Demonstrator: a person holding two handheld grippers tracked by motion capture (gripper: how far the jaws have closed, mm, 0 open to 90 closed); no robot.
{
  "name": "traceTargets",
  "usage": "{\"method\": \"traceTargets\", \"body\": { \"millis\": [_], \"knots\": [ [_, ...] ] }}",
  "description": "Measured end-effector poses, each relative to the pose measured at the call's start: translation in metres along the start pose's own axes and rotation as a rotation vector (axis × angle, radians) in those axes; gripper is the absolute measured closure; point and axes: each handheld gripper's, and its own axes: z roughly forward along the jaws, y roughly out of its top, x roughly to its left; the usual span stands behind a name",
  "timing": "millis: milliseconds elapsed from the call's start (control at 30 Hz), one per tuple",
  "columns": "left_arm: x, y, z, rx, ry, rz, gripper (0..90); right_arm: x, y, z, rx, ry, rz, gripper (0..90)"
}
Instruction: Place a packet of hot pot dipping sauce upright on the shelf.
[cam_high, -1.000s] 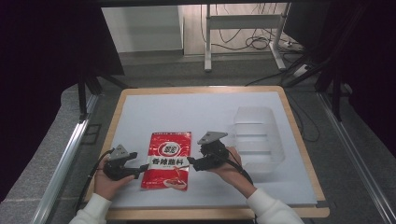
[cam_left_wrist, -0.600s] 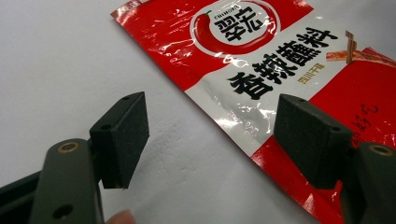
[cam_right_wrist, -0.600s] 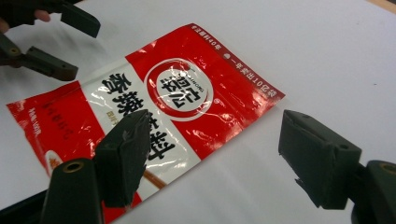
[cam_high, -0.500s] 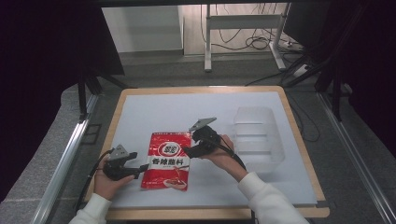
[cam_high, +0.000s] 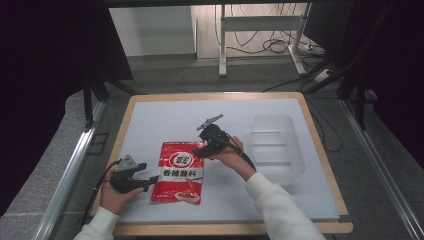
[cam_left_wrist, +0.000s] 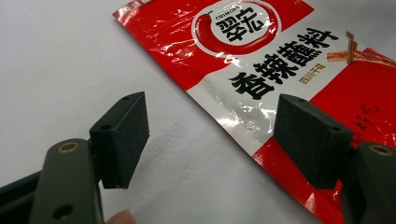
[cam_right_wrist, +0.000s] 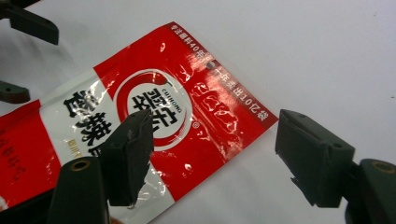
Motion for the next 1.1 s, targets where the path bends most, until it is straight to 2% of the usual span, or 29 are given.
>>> {"method": "traceTargets", "body": {
  "millis": [233, 333, 567, 600, 733, 967, 1100],
  "knots": [
    [0.000, 0.000, 0.000, -0.001, 0.001, 0.000, 26.0, -0.011, 0.007, 0.013, 0.037, 0.017, 0.009, 35.2],
    [0.000, 0.000, 0.000, 0.003, 0.000, 0.004, 26.0, -0.019, 0.011, 0.020, 0.046, 0.047, 0.035, 38.9],
    [0.001, 0.000, 0.000, 0.004, -0.001, 0.003, 26.0, -0.034, 0.017, 0.035, 0.077, 0.034, 0.065, 43.2],
    [0.001, 0.000, 0.001, 0.005, -0.001, 0.003, 26.0, -0.039, 0.017, 0.041, 0.102, 0.031, 0.072, 44.3],
    [0.001, 0.000, 0.000, -0.001, 0.000, -0.002, 26.0, -0.047, 0.017, 0.050, 0.128, 0.031, 0.105, 47.0],
    [0.002, 0.000, 0.001, -0.001, -0.001, -0.002, 26.0, -0.053, 0.014, 0.060, 0.166, 0.048, 0.125, 50.6],
    [0.002, 0.000, 0.001, -0.001, -0.001, -0.001, 26.0, -0.055, 0.012, 0.062, 0.172, 0.078, 0.138, 57.2]
  ]
}}
